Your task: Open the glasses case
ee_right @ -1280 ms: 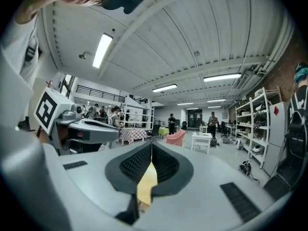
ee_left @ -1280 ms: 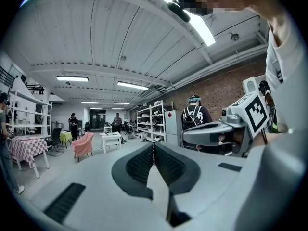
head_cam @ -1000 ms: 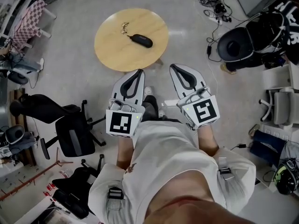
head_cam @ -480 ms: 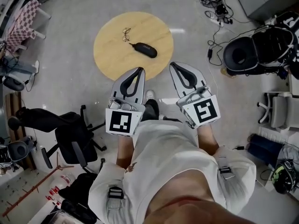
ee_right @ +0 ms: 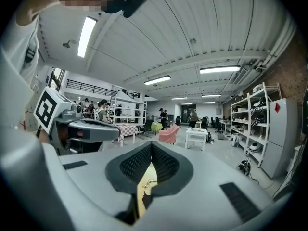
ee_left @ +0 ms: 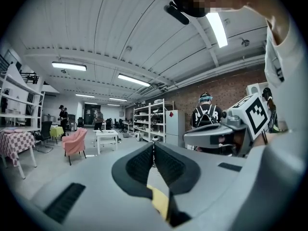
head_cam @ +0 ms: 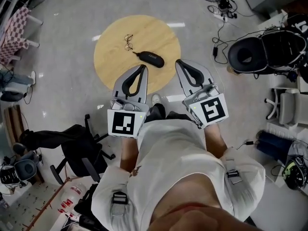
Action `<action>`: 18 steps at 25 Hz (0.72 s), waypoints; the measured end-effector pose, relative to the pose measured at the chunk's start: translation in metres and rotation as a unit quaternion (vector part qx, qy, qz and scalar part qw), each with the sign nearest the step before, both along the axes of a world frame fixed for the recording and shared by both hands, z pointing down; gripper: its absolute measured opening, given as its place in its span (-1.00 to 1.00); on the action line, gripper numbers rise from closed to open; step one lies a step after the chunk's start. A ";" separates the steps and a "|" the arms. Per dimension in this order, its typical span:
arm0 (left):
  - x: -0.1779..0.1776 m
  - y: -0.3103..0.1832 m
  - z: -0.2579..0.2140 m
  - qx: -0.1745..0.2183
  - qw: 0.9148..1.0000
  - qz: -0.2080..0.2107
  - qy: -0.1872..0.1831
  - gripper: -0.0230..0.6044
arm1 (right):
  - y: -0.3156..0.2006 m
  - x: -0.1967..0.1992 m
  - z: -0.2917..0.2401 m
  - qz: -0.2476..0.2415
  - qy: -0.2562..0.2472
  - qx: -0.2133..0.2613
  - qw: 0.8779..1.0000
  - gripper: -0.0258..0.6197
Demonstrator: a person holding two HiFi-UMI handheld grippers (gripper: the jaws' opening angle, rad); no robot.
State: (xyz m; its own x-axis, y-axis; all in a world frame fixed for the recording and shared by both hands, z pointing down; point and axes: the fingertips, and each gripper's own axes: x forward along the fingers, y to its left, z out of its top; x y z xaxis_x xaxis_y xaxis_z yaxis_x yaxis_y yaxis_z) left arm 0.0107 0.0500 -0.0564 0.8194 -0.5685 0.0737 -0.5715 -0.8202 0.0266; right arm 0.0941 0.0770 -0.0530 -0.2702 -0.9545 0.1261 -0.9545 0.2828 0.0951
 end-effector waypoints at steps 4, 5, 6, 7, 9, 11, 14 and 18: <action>0.007 -0.023 0.008 -0.006 1.000 0.009 -0.003 -0.85 | -0.020 0.007 0.006 0.008 0.006 -0.008 1.000 -0.86; 0.009 -0.027 0.010 -0.008 1.000 0.010 -0.004 -0.85 | -0.023 0.009 0.009 0.011 0.005 -0.011 1.000 -0.86; 0.012 -0.030 0.012 -0.010 1.000 0.012 -0.006 -0.85 | -0.026 0.011 0.011 0.014 0.005 -0.015 1.000 -0.86; 0.015 -0.034 0.014 -0.011 1.000 0.013 -0.008 -0.85 | -0.028 0.014 0.013 0.016 0.005 -0.019 1.000 -0.86; 0.021 -0.041 0.018 -0.014 1.000 0.015 -0.010 -0.85 | -0.033 0.020 0.019 0.020 0.005 -0.027 0.999 -0.86; 0.027 -0.047 0.025 -0.022 1.000 0.017 -0.012 -0.85 | -0.037 0.026 0.027 0.024 0.004 -0.035 0.999 -0.86; 0.037 -0.054 0.040 -0.034 0.999 0.014 -0.021 -0.85 | -0.041 0.037 0.042 0.023 0.002 -0.051 0.998 -0.86; 0.051 -0.065 0.058 -0.044 0.999 0.002 -0.029 -0.85 | -0.049 0.052 0.063 0.016 -0.016 -0.072 0.997 -0.86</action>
